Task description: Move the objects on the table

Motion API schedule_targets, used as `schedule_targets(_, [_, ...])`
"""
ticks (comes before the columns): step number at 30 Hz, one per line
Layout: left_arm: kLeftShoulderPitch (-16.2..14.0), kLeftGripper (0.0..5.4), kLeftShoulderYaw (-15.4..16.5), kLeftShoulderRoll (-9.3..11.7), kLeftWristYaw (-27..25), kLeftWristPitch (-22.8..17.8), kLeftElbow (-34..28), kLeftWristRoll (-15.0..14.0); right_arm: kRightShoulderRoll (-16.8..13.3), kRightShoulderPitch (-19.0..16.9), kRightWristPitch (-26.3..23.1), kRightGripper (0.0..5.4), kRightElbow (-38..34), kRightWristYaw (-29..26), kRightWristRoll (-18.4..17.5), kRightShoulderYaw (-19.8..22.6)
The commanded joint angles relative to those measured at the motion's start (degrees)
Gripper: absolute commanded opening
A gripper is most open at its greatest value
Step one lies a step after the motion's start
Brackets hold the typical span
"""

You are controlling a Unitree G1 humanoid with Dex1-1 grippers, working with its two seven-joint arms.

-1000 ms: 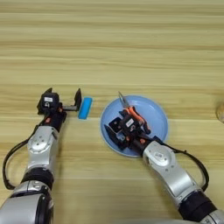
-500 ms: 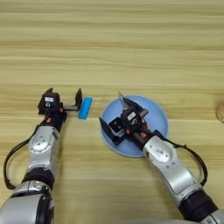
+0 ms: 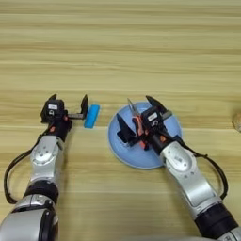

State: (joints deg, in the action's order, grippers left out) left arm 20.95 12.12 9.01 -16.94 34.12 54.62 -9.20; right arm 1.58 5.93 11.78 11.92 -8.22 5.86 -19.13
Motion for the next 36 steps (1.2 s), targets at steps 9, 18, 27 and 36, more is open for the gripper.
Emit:
schedule_targets(9, [-0.4, 5.4, -0.2, -0.2, 0.3, 0.3, 0.0, 0.3, -4.4, -6.2, -4.6, 5.39, -8.2, -1.1, 0.6, 2.9])
schedule_targets(18, [0.1, 5.4, -0.1, -0.1, 0.3, 0.2, 0.9, 0.4, -5.4, -8.7, -8.8, 5.39, -9.8, -3.1, 0.3, 3.0])
schedule_targets(27, [0.6, 5.4, -0.1, 0.0, 0.4, 0.3, 1.7, 0.4, -5.6, -9.6, -11.0, 5.39, -10.1, -5.9, -0.5, 2.1])
schedule_targets(36, [0.8, 5.4, -0.2, -0.2, 0.6, 0.3, 1.6, 0.6, -5.5, -9.0, -12.6, 5.39, -8.2, -6.5, -1.0, 2.4])
